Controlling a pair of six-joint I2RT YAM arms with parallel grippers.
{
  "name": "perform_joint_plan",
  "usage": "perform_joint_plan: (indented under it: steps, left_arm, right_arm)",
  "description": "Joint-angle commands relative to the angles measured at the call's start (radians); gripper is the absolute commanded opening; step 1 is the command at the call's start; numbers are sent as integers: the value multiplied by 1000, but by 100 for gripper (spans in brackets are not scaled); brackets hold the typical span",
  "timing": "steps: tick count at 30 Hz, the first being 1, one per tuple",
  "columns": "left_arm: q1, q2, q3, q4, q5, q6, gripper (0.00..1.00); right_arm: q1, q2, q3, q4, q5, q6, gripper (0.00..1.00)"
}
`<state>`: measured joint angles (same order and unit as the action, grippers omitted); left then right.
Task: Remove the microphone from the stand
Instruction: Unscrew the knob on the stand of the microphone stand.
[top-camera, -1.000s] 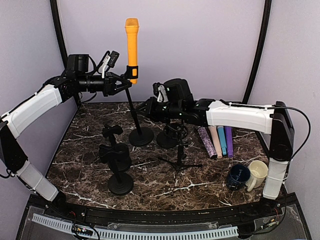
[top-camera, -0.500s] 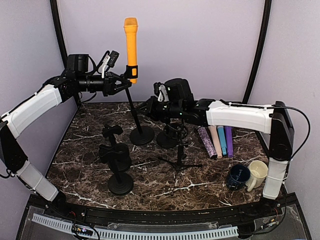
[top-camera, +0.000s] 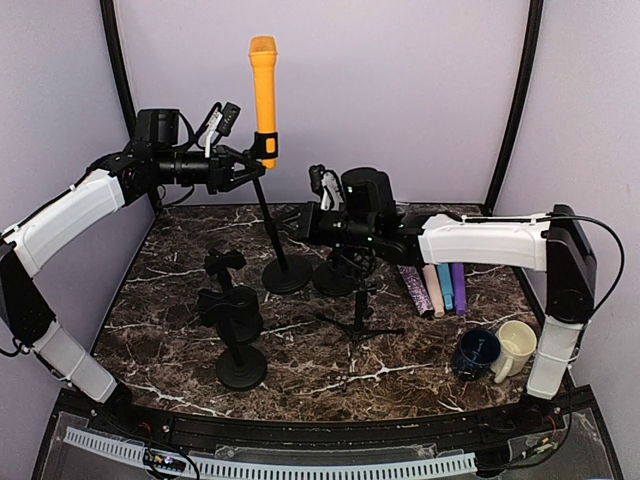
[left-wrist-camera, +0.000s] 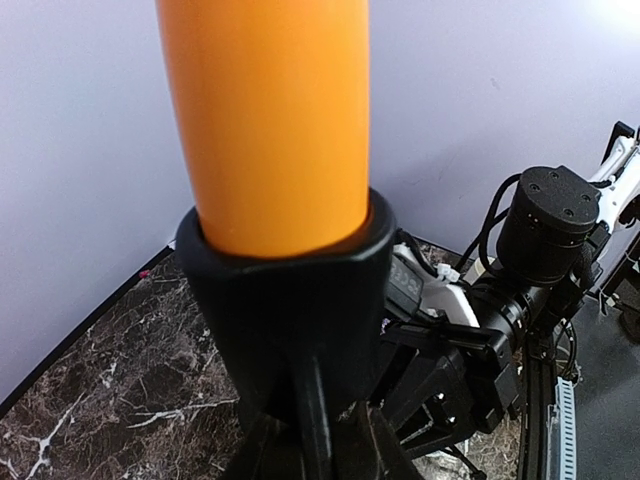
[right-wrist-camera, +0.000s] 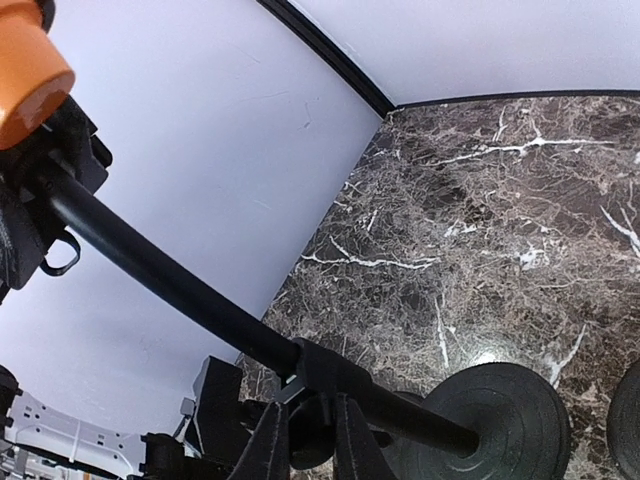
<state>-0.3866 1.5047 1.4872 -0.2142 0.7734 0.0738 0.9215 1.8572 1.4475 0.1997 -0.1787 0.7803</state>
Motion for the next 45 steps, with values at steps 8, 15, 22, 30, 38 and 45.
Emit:
perform_joint_plan:
  steps: [8,15,22,30,38,45]
  left_arm:
    - [-4,-26,31,61,56,-13,0]
    - [-4,1,50,51,76,-16,0]
    - [-3,18,68,42,108,-20,0]
    - [-2,31,74,8,127,5,0]
    - [-3,37,61,3,147,45,0]
    - [-9,1,-36,81,148,73,0]
  right_arm:
    - [34,-92,-76,100,51,-379,0]
    - [128,-121,-93,71,235,-612,0]
    - [197,-115,-74,33,396,-843,0]
    - [264,-96,-73,57,591,-1101,0]
    - [282,-137,-131,137,626,-1046,32]
    - [277,-274,-224,168,608,-864,62]
